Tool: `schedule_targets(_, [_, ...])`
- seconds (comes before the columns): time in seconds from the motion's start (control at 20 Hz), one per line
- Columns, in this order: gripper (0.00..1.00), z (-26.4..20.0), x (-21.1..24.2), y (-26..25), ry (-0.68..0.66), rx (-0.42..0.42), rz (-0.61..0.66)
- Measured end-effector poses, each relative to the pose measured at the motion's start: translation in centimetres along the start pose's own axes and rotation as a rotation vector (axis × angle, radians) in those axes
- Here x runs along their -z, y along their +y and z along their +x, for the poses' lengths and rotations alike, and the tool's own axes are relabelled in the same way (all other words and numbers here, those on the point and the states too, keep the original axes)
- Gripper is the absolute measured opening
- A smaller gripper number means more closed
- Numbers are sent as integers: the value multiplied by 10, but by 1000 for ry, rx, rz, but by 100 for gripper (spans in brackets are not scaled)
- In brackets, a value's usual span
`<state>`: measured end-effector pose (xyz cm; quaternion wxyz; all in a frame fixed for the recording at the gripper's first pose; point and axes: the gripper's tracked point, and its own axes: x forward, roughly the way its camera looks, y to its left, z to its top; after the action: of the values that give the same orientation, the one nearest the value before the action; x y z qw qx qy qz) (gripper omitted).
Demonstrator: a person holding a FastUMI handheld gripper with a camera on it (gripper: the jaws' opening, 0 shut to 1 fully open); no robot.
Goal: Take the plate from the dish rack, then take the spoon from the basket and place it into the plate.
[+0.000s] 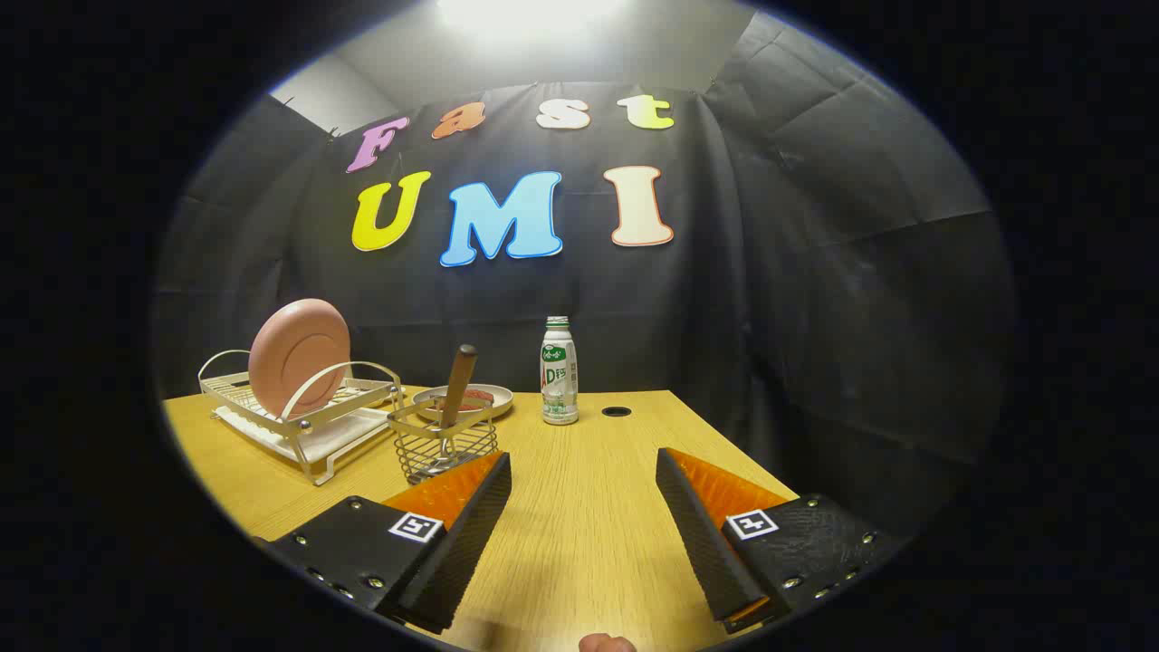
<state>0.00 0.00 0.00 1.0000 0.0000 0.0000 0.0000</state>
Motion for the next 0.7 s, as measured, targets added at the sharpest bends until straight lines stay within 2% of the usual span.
schedule_targets(0.2, [98, 28, -9, -12, -4, 27, 50])
schedule_targets(0.35, [98, 35, -34, -19, -31, 45, 22])
schedule_targets(0.7, [98, -2, -128, -2, -54, 72, -20])
